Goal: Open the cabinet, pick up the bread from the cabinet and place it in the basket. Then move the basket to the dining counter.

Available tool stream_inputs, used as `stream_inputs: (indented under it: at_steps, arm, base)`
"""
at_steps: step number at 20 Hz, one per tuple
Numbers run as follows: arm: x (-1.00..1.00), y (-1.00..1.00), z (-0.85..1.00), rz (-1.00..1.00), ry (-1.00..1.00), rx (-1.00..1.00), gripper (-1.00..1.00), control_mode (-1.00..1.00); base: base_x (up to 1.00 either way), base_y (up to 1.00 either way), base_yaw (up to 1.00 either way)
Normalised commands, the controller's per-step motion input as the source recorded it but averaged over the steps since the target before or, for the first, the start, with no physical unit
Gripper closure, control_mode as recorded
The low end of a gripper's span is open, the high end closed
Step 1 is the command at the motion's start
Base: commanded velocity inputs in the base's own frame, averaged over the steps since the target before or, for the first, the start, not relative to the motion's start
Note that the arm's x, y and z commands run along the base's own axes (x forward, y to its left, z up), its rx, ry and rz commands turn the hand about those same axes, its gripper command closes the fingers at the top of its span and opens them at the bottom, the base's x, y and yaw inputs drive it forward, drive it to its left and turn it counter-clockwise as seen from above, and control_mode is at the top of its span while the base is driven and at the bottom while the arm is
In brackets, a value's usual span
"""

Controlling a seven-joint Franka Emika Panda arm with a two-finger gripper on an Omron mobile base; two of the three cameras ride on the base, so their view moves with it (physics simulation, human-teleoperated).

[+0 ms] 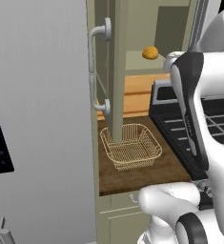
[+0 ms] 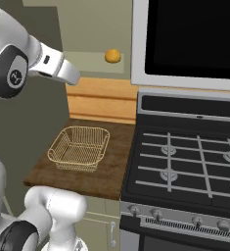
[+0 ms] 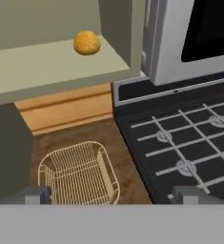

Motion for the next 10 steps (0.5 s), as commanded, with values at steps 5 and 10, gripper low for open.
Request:
stream_inputs:
  at_steps: [5, 10]
  arm:
    - [0.50, 0.00, -0.16, 0.00, -0.03, 0.00, -1.00, -1.00]
    - [0.67, 0.00, 0.00, 0.00, 0.01, 0.00, -1.00, -1.00]
  base:
    - [0.00, 0.00, 0.00]
    - [0.00, 0.00, 0.00]
